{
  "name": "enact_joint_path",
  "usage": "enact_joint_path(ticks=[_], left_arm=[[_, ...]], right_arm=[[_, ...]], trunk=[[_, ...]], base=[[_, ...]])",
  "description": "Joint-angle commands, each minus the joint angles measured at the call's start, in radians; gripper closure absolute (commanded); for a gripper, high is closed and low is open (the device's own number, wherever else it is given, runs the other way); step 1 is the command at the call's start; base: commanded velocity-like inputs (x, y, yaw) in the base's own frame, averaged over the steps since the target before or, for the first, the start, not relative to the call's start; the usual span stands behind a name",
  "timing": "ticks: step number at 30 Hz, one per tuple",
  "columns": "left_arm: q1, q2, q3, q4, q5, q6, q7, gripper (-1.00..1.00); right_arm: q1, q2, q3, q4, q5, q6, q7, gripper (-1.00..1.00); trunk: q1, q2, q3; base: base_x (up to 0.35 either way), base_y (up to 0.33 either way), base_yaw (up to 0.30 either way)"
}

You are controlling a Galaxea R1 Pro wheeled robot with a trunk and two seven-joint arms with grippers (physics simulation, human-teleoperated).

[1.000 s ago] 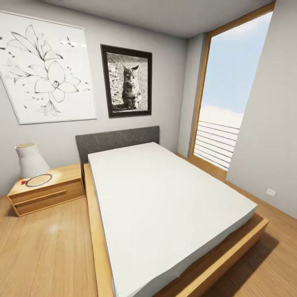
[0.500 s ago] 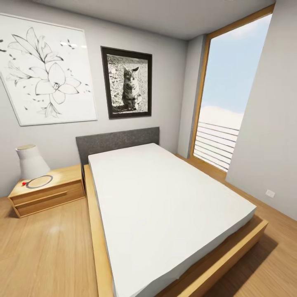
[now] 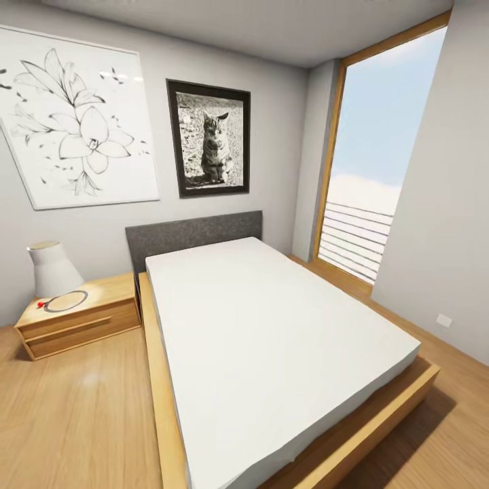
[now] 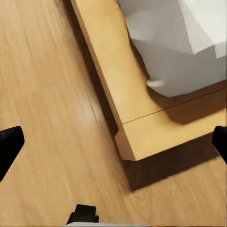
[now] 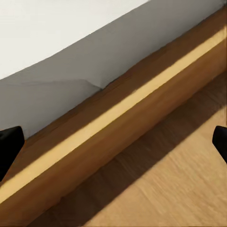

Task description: In the bedroom, organize the workspace by keeping the computer under the desk, ensuring the monitor is on the desk, placing the keyboard on the desk next to the monitor, placing the mouse on the desk next to the keyboard, moving the folder from the swivel chair onto the desk next to the mouse, stacking the notebook on top of the folder with the pen on top of the notebook, and positioning the swivel chair next to the desk.

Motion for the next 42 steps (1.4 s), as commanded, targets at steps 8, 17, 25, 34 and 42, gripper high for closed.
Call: enact_joint_path(ticks=[8, 17, 25, 34, 42], left_arm=[[0.0, 0.062, 0.017, -0.002, 0.148, -0.031, -0.009, -1.0], [0.0, 0.099, 0.021, 0.019, 0.2, -0.048, -0.009, -1.0], [-0.001, 0.098, 0.014, 0.033, 0.214, -0.149, -0.013, -1.0], [-0.001, 0.098, -0.046, 0.106, 0.149, -0.179, -0.009, -1.0], [0.0, 0.099, -0.049, 0.108, 0.145, -0.185, -0.009, -1.0]], right_arm=[[-0.116, -0.005, -0.001, 0.017, -0.164, 0.002, -0.076, -1.0], [-0.15, -0.001, 0.002, 0.102, -0.187, -0.033, -0.093, -1.0], [-0.152, 0.002, 0.005, 0.117, -0.183, -0.067, -0.094, -1.0], [-0.152, 0.001, 0.01, 0.121, -0.179, -0.068, -0.093, -1.0], [-0.152, 0.002, 0.014, 0.126, -0.128, -0.069, -0.093, -1.0]], trunk=[[-0.031, 0.056, 0.024], [-0.038, 0.07, 0.03], [-0.038, 0.07, 0.03], [-0.038, 0.07, 0.03], [-0.038, 0.07, 0.03]], base=[[0.0, 0.0, 0.0], [0.0, 0.0, 0.0], [0.0, -0.005, 0.045], [0.033, -0.189, 0.248], [0.009, -0.036, 0.279]])
